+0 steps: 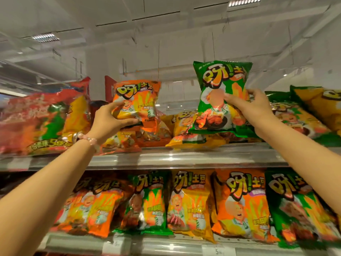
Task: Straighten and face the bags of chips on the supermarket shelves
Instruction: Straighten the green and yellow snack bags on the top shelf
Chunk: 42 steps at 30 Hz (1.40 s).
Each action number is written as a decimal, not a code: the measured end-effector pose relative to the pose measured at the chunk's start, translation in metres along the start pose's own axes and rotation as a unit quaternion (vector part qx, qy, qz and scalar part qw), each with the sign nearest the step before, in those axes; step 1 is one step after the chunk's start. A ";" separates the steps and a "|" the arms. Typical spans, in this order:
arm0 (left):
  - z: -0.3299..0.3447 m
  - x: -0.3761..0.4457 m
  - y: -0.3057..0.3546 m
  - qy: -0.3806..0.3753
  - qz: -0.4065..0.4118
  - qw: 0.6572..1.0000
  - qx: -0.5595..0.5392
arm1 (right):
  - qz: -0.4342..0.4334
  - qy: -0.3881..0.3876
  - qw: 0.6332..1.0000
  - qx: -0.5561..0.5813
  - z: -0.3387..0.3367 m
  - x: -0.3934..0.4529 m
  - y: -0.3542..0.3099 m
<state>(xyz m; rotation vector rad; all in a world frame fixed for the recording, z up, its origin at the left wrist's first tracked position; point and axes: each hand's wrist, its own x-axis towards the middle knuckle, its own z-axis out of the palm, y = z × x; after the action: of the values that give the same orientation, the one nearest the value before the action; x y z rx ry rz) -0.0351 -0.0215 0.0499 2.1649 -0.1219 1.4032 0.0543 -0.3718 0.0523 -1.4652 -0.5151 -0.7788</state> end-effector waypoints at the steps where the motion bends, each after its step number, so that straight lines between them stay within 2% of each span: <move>1: -0.002 -0.001 -0.008 -0.002 -0.005 1.000 0.014 | -0.001 -0.002 1.000 0.001 0.004 -0.002 0.000; 9: 0.021 -0.004 -0.048 -0.048 -0.016 0.998 0.036 | 0.006 -0.016 1.000 -0.010 0.026 -0.011 -0.001; 16: 0.056 -0.004 -0.045 -0.135 -0.023 0.991 -0.007 | 0.015 -0.014 1.000 0.002 0.025 -0.011 0.001; 22: 0.058 0.006 -0.033 -0.198 -0.069 0.977 0.028 | 0.014 -0.012 1.000 0.009 0.011 -0.009 0.000; 25: 0.061 0.010 -0.001 -0.136 -0.073 0.988 0.005 | 0.010 -0.009 1.000 0.009 -0.001 -0.006 0.000; 28: 0.077 0.007 0.045 -0.069 -0.026 0.996 -0.045 | 0.010 -0.013 1.000 -0.003 -0.014 -0.002 0.002; 31: 0.105 -0.003 0.097 -0.126 0.004 0.986 -0.110 | 0.010 -0.024 1.000 0.000 -0.026 0.000 0.005; 33: 0.123 -0.012 0.134 -0.191 -0.043 0.958 -0.209 | 0.007 -0.030 1.000 -0.004 -0.035 0.002 0.008; 35: 0.142 -0.018 0.164 -0.236 -0.083 0.937 -0.242 | 0.000 -0.034 0.999 -0.014 -0.048 0.004 0.010; 38: 0.169 -0.023 0.200 -0.265 -0.106 0.915 -0.285 | -0.007 -0.035 0.999 -0.034 -0.072 0.008 0.013; 40: 0.188 -0.024 0.216 -0.279 -0.092 0.895 -0.336 | 0.000 -0.040 0.999 -0.031 -0.089 0.011 0.017; 42: 0.204 -0.024 0.228 -0.295 -0.079 0.892 -0.334 | 0.008 -0.046 0.998 -0.036 -0.106 0.015 0.021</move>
<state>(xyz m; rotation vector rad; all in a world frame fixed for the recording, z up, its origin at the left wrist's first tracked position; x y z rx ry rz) 0.0380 -0.3194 0.0579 1.8610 -0.5508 0.4541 0.0639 -0.4799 0.0418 -1.5759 -0.5488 -0.7263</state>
